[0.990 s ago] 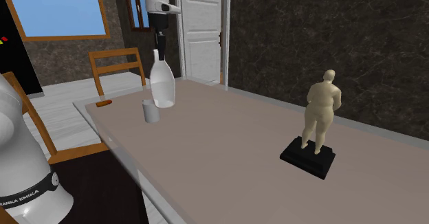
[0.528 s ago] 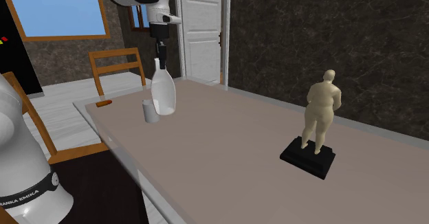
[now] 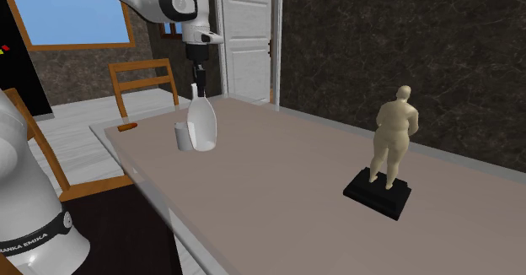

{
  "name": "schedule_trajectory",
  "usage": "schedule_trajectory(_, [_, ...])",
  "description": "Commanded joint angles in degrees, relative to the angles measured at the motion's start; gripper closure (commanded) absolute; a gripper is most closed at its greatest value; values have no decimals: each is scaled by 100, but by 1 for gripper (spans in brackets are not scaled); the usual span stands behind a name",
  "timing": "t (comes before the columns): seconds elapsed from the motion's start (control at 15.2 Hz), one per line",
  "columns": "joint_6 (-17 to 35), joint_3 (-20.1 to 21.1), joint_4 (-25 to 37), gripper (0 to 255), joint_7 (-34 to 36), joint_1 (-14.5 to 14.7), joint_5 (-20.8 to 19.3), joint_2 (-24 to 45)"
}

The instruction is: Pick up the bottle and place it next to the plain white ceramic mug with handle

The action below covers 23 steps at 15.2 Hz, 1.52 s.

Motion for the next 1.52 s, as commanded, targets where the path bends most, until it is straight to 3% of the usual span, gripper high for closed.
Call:
schedule_trajectory(0.0, [155, 2, -108, 255, -4, 0, -4, 41])
schedule_trajectory(0.33, [503, 14, -350, 255, -2, 3, -15, 148])
schedule_trajectory(0.79, [503, 14, -349, 255, -2, 3, -15, 150])
schedule_trajectory(0.86, [502, 13, -349, 0, -2, 3, -15, 150])
schedule_trajectory(1.19, [502, 13, -348, 0, -2, 3, -15, 150])
schedule_trajectory(1.45, [-228, -17, 223, 0, -15, -14, -7, -11])
